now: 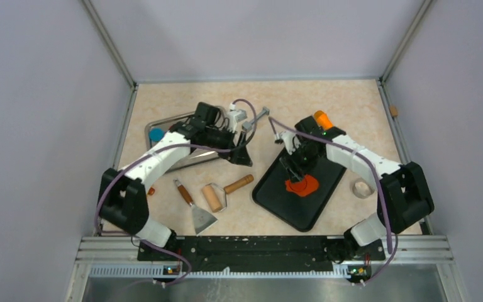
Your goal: Roll out the dumpling wrappers from the dough
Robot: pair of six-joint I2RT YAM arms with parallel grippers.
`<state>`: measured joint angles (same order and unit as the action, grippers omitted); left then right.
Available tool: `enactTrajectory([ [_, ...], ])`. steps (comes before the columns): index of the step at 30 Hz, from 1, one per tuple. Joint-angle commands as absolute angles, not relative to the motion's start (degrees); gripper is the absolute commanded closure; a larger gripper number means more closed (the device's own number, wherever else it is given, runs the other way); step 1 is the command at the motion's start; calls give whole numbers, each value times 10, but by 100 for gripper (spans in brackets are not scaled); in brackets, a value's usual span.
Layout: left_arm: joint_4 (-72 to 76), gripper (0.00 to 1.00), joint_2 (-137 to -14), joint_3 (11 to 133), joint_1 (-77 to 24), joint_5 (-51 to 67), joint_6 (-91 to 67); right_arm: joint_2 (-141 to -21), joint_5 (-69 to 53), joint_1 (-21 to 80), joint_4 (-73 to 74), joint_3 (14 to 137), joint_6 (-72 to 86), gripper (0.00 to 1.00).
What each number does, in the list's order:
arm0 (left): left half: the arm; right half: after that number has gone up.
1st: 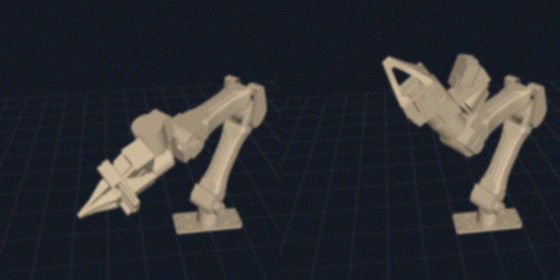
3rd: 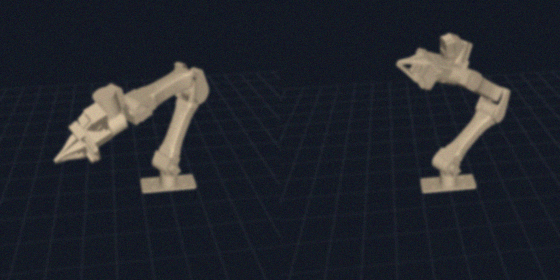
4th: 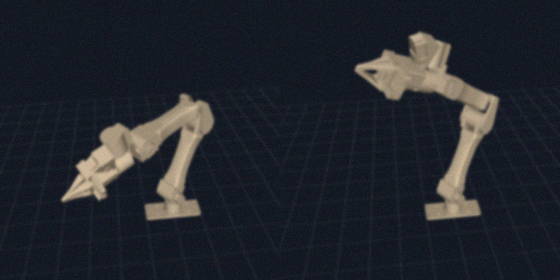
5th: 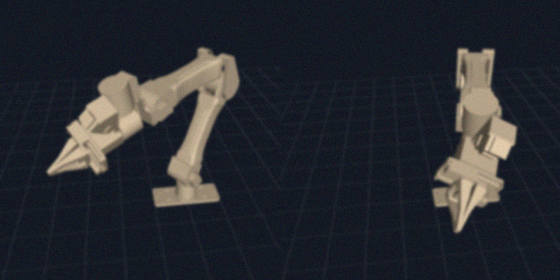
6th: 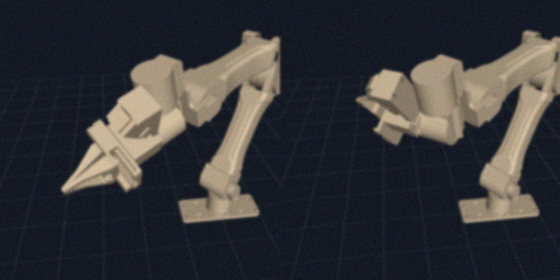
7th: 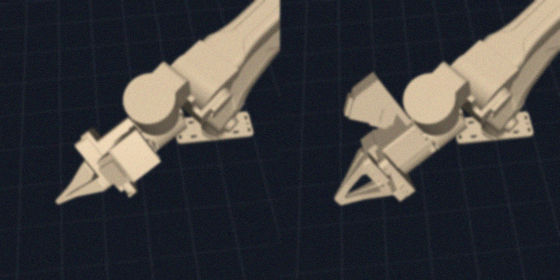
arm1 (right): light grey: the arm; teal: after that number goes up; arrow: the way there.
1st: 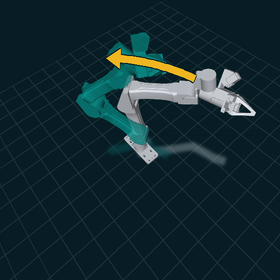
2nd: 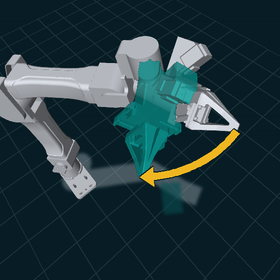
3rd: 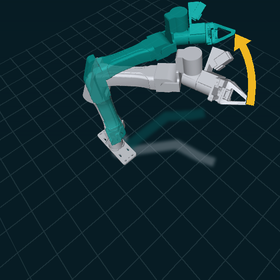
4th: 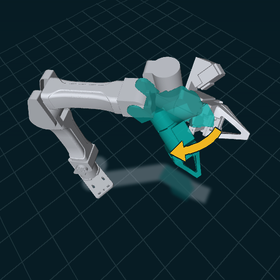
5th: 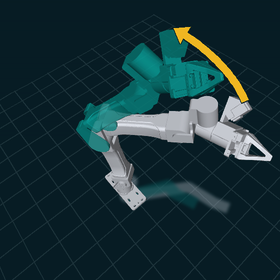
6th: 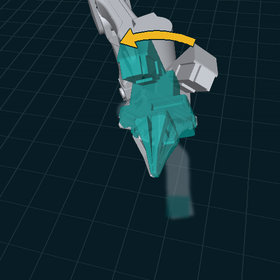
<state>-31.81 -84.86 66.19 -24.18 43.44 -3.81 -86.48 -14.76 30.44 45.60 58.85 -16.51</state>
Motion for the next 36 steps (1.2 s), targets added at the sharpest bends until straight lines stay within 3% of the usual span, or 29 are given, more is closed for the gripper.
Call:
enactTrajectory([
  [1,-259,23,-932,731,-304,434,-57,-832,-255,236,468,676,-155,42],
  [6,-162,20,-1007,754,-346,433,-115,-774,-335,162,466,698,-140,38],
  [16,-141,21,-1138,826,-407,382,-172,-676,-333,79,469,660,-101,39],
  [24,-147,37,-1201,871,-428,347,-186,-652,-331,64,468,634,-83,41],
  [36,-152,58,-1254,898,-443,393,-181,-647,-336,44,461,616,-71,43],
])
